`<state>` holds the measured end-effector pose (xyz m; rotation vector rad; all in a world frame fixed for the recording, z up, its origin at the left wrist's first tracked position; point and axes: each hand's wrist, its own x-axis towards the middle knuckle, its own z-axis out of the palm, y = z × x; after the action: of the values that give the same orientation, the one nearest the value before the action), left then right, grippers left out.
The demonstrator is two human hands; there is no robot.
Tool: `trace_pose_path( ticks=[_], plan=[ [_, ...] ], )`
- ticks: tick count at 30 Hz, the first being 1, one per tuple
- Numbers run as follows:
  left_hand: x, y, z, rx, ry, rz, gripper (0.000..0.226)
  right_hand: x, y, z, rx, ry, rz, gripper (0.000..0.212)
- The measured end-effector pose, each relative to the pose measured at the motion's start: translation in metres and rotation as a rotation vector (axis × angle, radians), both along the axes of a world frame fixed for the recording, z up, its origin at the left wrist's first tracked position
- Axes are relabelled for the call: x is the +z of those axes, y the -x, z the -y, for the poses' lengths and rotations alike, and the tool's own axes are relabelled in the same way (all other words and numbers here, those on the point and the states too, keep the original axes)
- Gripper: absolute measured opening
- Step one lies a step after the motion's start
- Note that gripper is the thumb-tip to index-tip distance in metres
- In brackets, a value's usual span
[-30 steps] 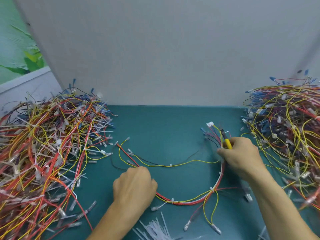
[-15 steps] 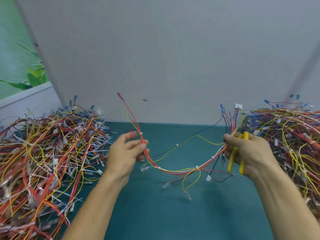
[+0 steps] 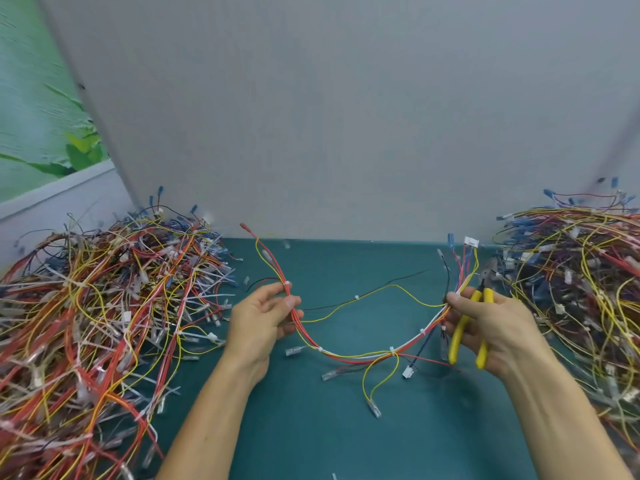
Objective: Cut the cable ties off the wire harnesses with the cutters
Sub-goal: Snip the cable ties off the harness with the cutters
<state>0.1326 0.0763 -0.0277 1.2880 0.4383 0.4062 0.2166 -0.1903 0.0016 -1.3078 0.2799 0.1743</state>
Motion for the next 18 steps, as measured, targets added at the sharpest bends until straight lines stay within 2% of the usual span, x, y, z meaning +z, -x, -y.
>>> trace_pose_path(
  ticks=[3, 7, 11, 15, 18],
  plan=[
    [-0.001, -0.001, 0.0, 0.005, -0.016, 0.02, 0.016, -0.001, 0.0, 0.001, 0.009, 0.005, 0.019, 0.017],
    [-0.002, -0.004, 0.002, 0.003, -0.064, 0.05, 0.022, -0.001, 0.0, -0.002, 0.022, 0.025, 0.098, 0.016],
    [-0.001, -0.007, 0.004, -0.02, -0.18, 0.084, 0.03, 0.003, 0.006, -0.011, 0.068, 0.105, 0.276, 0.02],
    [-0.002, -0.009, 0.01, -0.096, -0.304, 0.102, 0.033, 0.009, 0.015, -0.024, 0.219, 0.251, 0.496, 0.027],
    [0.0, -0.009, 0.013, -0.12, -0.402, 0.124, 0.04, 0.01, 0.019, -0.031, 0.304, 0.32, 0.558, 0.028]
  ],
)
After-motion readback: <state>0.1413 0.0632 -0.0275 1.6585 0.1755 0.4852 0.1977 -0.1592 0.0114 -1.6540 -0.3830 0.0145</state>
